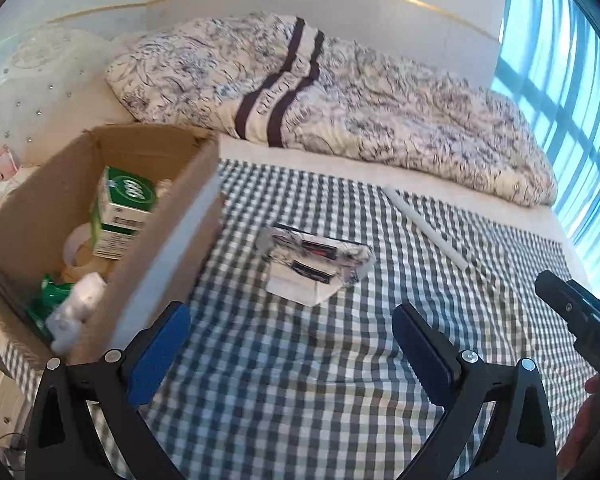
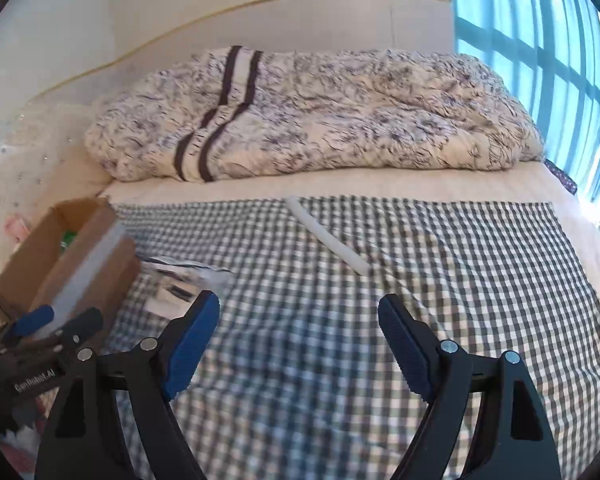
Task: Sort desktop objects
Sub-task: 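Withdraw both tools from the box back over the bed, then grasp the white tube with the right tool while the left tool grasps the navy-and-white tissue pack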
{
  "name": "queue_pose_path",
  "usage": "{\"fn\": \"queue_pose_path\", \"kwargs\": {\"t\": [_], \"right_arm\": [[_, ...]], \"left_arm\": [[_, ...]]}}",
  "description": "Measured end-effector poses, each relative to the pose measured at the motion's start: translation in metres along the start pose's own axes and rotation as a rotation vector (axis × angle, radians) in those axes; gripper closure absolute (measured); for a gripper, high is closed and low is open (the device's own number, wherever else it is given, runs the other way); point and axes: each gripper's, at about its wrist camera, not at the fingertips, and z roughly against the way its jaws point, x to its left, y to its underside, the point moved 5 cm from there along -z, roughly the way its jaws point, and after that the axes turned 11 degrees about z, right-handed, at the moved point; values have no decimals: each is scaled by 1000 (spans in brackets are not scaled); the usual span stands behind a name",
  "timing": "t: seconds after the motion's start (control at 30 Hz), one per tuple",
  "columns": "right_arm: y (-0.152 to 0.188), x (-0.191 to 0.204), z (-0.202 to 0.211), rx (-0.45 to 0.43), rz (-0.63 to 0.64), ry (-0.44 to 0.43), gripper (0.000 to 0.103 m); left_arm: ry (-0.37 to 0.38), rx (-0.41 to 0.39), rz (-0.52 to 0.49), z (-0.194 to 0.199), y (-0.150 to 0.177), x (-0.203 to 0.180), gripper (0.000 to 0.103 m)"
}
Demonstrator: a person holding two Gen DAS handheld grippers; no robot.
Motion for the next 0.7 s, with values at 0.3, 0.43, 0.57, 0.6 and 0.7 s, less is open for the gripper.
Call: {"fn": "queue_pose_path", "kwargs": {"t": [0.3,0.43,0.57,0.6,0.7], "right_arm": [[-8,-25,-70,78,45,7,38],[-20,-33,-108,106,87,24,39],[-28,-38,-148,161,143,66,39],[-28,-39,-160,179,157,70,39],[-26,-41,-190,232,192,80,39]], "left_arm": [[-16,66,27,-62,-11,-21,0],[-26,115,47,-100,-18,-28,0],[-35,156,48,-135,-22,-37,0],[-40,165,53,-144,-23,-38,0],[-59,201,66,-169,-26,-41,0]]}}
